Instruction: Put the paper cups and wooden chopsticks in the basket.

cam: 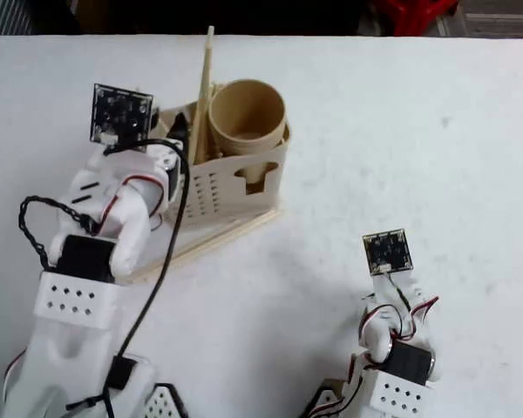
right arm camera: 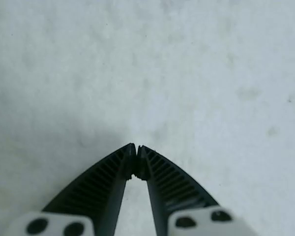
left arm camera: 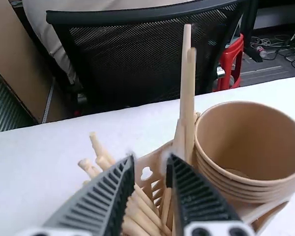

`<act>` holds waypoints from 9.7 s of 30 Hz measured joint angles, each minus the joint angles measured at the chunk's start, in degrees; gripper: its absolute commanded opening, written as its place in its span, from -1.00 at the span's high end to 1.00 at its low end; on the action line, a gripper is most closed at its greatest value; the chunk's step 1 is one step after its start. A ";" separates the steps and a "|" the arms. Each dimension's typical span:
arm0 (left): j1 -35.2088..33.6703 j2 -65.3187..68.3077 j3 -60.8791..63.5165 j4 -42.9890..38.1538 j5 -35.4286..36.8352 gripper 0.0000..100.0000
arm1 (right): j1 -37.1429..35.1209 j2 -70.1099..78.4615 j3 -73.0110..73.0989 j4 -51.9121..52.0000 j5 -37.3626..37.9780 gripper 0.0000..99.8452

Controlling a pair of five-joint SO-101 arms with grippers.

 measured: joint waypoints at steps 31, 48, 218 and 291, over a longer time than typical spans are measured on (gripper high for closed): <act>7.03 35.96 -55.03 23.74 0.00 0.74 | 0.00 0.00 0.00 0.00 0.00 0.96; 3.34 42.20 -56.18 23.82 0.00 0.82 | 0.00 0.00 0.00 0.00 0.00 0.96; -18.99 -42.55 40.70 12.04 -14.15 0.81 | -41.76 127.03 -167.21 27.08 -26.55 0.46; -18.99 -42.90 42.02 12.04 -14.15 0.82 | -28.57 144.79 -168.44 26.73 -33.76 0.62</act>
